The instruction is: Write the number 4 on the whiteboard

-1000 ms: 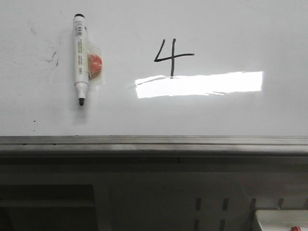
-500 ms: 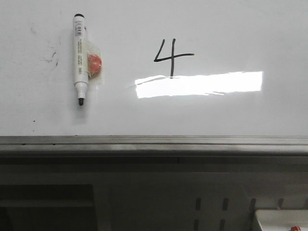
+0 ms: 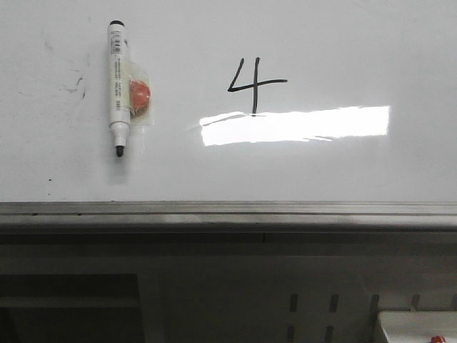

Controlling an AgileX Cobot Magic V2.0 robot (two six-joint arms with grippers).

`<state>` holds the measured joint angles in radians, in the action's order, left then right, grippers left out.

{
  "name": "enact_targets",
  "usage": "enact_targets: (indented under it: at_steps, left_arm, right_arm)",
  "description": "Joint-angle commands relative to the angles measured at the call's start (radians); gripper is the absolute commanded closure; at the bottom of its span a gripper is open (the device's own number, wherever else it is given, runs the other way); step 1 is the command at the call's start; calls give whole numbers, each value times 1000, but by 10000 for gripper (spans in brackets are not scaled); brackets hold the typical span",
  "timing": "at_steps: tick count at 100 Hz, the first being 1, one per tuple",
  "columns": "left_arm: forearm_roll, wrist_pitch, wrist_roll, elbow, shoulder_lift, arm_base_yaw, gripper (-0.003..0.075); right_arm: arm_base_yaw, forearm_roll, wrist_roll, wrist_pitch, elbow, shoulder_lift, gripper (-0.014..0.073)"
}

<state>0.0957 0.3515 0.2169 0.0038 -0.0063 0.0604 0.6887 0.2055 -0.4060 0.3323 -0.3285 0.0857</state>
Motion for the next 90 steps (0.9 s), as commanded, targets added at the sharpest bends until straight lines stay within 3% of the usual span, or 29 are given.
enact_targets:
  at_steps: [1,29,40,48,73,90]
  left_arm:
    - [-2,-32,10,35,-25,1,741]
    - [-2,-32,10,35,-25,1,741]
    - [-2,-32,10,35,-25,1,741]
    - [-2,-32,10,35,-25,1,741]
    - [-2,-32,10,35,-25,1,741]
    - [-2,-32,10,35,-25,1,741]
  right_arm:
    - [-5,2,-6,-73,-26,12,658]
    - [-11,-28,8,-102,-26,10,658]
    - [-66,-200,250,-107,-20,10,658]
    - [-156,-271,365,-114,2,10,658]
    - [-509,-257,365,-227,134,9,658]
    - [-690,-223,368,-341,264,9,658]
